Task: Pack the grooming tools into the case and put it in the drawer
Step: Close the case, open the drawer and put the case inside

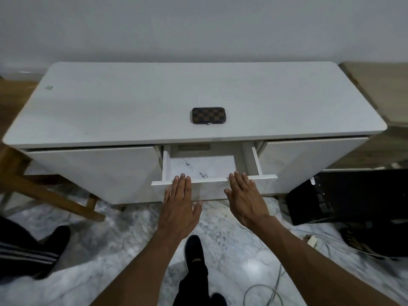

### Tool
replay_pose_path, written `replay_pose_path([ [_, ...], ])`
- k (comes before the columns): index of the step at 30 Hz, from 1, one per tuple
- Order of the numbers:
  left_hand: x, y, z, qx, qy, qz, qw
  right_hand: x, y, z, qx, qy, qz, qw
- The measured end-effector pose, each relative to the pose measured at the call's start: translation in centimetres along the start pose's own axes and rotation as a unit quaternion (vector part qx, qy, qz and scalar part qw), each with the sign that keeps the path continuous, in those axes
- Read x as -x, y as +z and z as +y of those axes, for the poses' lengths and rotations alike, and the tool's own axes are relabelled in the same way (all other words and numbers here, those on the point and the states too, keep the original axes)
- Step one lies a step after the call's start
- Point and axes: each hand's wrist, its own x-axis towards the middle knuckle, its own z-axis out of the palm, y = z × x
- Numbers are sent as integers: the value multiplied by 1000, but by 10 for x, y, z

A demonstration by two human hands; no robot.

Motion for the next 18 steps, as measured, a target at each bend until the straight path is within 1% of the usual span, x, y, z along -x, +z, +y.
replay_pose_path([
  [4, 30, -3, 12, -29, -26, -43, 998, 31, 10, 0, 14, -8, -4, 1000],
  [9, 53, -9, 17, -44, -30, -89, 995, 58, 14, -1, 21, -12, -29, 999],
  [18, 86, 0, 22, -25, -23, -89, 995, 86, 26, -1, 24, 1, -33, 999],
])
